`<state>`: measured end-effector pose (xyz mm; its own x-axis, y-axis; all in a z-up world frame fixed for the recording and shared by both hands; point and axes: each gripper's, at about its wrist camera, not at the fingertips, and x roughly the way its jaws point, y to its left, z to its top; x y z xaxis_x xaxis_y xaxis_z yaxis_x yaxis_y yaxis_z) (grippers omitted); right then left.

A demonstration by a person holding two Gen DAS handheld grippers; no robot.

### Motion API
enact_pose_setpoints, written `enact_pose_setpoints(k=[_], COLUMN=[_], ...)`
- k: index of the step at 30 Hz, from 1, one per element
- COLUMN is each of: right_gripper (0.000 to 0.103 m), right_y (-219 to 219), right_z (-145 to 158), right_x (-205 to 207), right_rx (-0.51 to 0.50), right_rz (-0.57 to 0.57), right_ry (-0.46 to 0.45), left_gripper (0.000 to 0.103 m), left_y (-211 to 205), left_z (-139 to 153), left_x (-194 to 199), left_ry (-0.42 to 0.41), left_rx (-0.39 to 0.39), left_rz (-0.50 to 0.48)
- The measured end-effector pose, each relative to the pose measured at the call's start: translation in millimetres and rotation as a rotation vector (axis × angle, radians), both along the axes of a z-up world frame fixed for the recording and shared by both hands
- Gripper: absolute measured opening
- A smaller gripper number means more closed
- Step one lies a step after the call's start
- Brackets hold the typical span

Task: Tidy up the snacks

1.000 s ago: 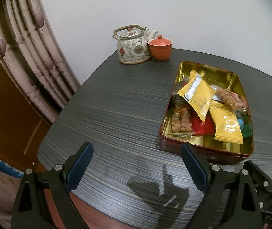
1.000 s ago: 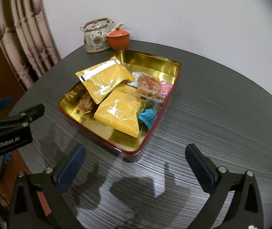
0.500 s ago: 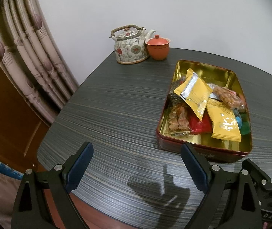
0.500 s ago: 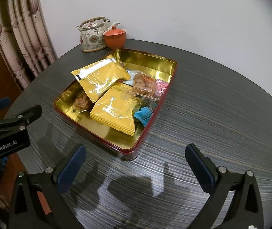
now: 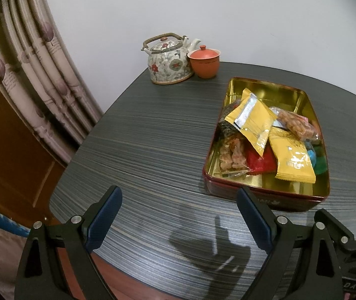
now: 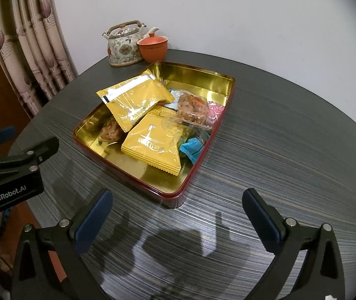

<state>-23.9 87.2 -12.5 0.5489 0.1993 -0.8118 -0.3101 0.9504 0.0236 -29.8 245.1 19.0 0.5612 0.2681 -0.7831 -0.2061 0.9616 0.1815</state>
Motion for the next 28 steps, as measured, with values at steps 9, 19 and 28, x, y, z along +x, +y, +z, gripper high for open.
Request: enact_pose_setpoints(k=[9,19,28], right_gripper=[0.103,0.103,0.103], right_y=[-0.5,0.4,-0.2], right_z=[-2.3,-6.7,-8.4], right_x=[-0.9,-2.3,-3.5], right_rx=[-0.003,-0.008,-0.008], right_rz=[0.004,0.007,0.004], right_ry=[0.002,0.007,0.009], left_gripper=[0.093,0.093,0.093], left_y=[-2.6,-6.6,-2.4], left_z=[0.1,-1.2,-0.2], left_x=[0.1,0.3,0.6], left_ry=[-0.001,-0.004,-0.005], left_rx=[0.017,0.039,-0.001], left_rz=[-0.011,-0.020,-0.030])
